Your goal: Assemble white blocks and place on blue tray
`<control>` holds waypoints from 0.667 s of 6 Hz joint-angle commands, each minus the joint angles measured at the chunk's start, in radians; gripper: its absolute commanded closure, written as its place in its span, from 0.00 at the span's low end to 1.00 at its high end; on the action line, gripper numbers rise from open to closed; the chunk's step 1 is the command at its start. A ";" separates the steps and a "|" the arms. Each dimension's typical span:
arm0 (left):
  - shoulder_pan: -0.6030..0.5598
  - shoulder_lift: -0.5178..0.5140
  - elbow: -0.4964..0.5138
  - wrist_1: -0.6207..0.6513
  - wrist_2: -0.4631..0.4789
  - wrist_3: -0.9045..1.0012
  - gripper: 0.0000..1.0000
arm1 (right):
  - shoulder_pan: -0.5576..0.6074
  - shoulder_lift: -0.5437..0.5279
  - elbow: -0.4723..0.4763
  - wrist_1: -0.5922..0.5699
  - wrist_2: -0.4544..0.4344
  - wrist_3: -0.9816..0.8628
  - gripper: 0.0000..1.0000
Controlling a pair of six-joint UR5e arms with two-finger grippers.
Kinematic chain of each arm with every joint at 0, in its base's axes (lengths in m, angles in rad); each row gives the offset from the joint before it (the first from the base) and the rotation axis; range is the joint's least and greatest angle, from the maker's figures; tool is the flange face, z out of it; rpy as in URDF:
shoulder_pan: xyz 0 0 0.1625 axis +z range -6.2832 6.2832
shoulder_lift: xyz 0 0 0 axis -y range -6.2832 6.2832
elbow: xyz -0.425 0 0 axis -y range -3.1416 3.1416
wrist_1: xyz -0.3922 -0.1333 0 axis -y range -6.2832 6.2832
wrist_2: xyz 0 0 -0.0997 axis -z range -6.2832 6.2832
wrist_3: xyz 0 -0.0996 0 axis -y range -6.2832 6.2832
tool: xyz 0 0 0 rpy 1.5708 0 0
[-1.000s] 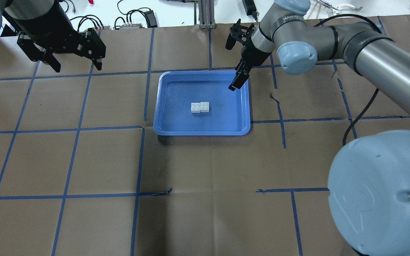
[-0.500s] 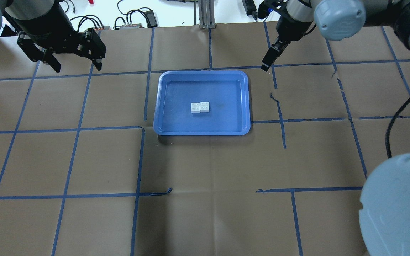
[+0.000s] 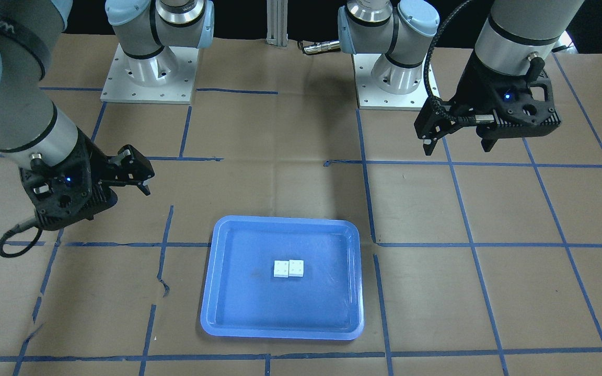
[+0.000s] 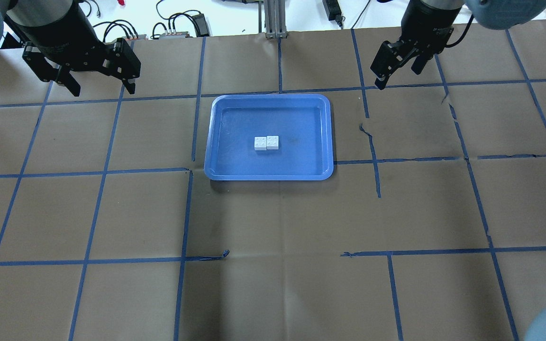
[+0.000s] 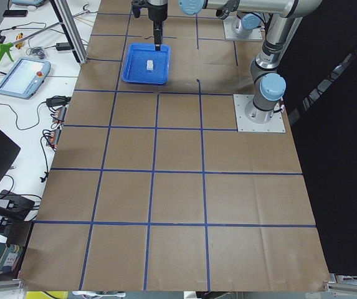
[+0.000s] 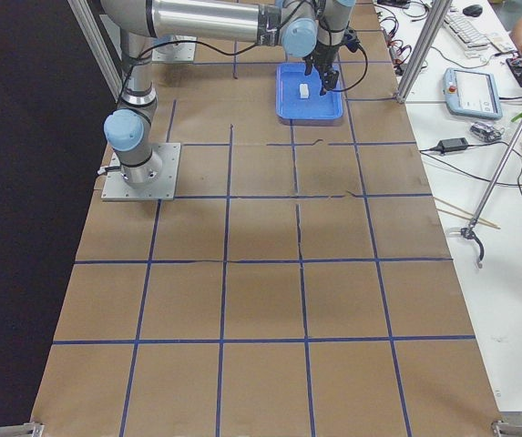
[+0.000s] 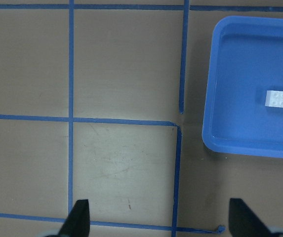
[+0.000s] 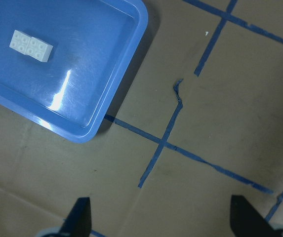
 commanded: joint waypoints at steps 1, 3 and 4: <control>0.000 0.001 -0.001 0.000 0.001 0.000 0.01 | 0.007 -0.086 -0.006 0.055 -0.007 0.255 0.00; 0.000 0.000 -0.001 0.000 0.002 0.000 0.01 | 0.032 -0.110 -0.004 0.196 -0.006 0.470 0.00; 0.000 0.000 -0.001 0.000 0.001 0.000 0.01 | 0.035 -0.113 -0.001 0.201 -0.009 0.501 0.00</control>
